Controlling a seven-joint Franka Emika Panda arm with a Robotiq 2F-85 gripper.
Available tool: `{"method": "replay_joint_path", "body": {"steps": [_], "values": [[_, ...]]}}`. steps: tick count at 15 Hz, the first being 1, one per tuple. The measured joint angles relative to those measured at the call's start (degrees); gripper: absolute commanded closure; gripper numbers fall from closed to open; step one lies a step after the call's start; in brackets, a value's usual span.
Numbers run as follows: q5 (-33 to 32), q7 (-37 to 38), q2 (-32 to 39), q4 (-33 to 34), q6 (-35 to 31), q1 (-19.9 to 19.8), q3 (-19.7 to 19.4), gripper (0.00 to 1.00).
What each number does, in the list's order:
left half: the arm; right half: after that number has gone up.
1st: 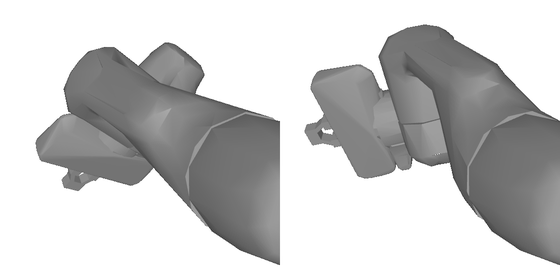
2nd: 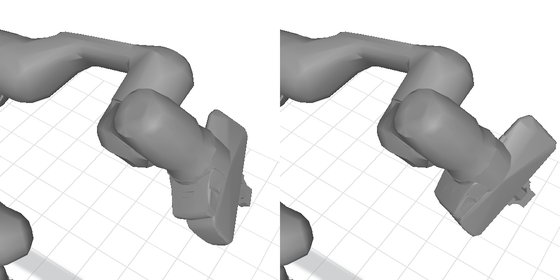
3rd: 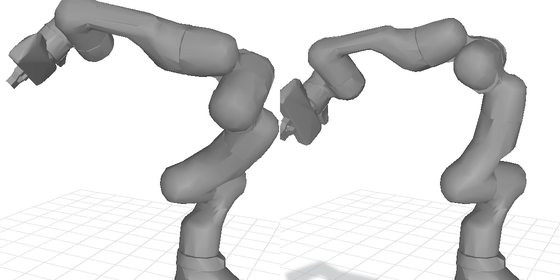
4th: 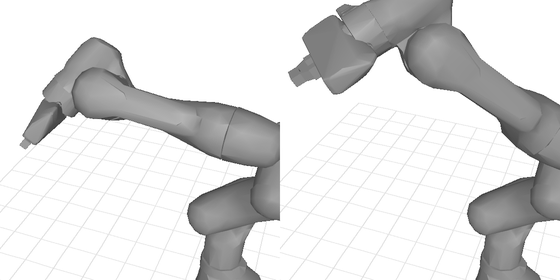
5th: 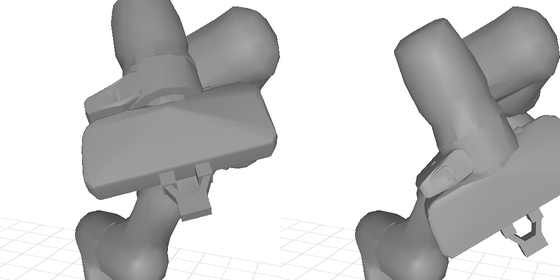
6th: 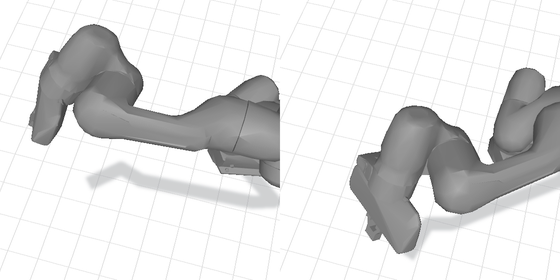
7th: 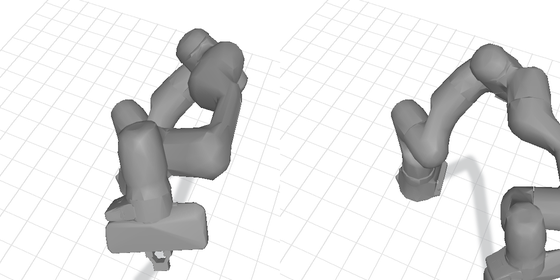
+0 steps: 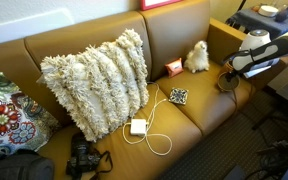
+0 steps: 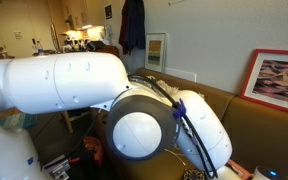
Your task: Move the brown bag to the left
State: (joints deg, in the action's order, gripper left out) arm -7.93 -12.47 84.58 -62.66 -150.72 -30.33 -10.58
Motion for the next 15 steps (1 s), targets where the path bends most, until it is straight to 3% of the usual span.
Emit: {"method": "replay_joint_path", "body": {"steps": [4, 15], "values": [[0.1, 3.4, 0.0, -0.6, -3.7, 0.0, -0.3, 0.0], [0.2, 14.4, 0.0, -1.8, -9.6, 3.1, -7.1, 0.0]]}}
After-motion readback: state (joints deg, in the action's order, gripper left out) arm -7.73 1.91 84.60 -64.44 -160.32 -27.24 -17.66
